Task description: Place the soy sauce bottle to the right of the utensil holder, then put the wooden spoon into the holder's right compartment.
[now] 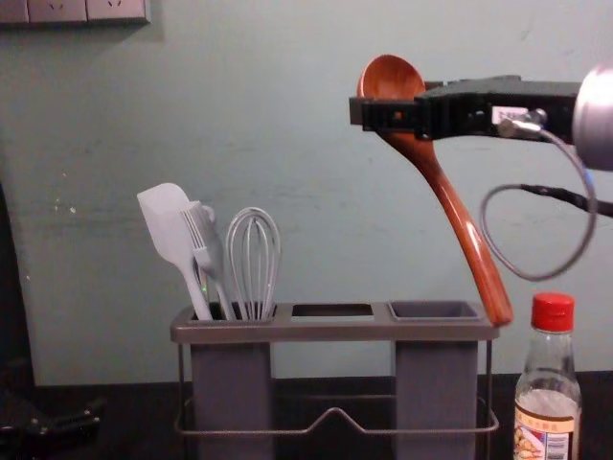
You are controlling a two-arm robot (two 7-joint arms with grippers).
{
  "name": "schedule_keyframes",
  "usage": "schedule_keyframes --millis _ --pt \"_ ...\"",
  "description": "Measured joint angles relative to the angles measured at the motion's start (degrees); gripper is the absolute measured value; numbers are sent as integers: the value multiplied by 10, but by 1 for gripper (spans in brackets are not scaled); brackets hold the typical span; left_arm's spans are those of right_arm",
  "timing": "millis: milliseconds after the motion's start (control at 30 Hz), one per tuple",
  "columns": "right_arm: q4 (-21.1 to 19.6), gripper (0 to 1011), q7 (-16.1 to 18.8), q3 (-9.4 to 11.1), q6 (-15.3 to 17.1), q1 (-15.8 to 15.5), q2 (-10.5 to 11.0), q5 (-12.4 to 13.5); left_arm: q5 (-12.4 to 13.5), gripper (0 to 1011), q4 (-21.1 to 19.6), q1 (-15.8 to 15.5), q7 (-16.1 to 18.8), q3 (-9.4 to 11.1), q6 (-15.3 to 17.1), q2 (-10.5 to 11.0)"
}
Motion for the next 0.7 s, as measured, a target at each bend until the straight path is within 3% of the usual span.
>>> schedule_keyframes --millis 333,700 --pt "90 837 3 -16 -38 70 -33 -25 0 1005 0 0 0 0 0 0" --pt "170 837 15 -28 -76 115 -58 -44 0 1005 0 0 0 0 0 0"
